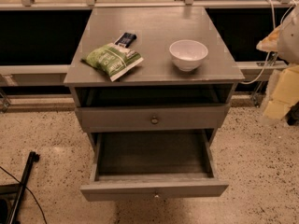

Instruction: Place green jalapeno chip bag into middle drawer

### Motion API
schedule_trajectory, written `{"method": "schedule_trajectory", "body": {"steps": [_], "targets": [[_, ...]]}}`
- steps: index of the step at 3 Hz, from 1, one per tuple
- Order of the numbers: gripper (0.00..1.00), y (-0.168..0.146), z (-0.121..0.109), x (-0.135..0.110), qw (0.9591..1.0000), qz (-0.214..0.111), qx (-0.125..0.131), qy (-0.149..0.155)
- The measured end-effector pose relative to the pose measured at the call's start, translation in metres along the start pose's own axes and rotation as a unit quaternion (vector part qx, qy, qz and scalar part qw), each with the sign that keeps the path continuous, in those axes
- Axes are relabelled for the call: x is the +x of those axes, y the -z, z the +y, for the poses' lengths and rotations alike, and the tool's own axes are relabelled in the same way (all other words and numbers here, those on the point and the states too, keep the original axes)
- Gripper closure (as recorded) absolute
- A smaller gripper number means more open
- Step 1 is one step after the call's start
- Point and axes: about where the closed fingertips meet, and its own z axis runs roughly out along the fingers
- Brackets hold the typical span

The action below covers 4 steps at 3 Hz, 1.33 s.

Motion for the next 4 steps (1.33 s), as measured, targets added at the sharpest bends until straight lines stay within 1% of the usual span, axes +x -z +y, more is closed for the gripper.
{"method": "schedule_trajectory", "body": {"steps": [1, 2, 3, 4], "targets": [[0.0, 0.0, 0.0, 0.0, 1.0, 0.0, 0.0, 0.0], [0.0, -0.007, -0.016, -0.035, 0.9987, -0.021, 0.018, 0.044], [0.0, -0.018, -0.047, -0.106, 0.9887, -0.056, 0.045, 0.131], [0.0, -0.039, -0.045, -0.166, 0.9685, -0.071, 0.038, 0.236]]}}
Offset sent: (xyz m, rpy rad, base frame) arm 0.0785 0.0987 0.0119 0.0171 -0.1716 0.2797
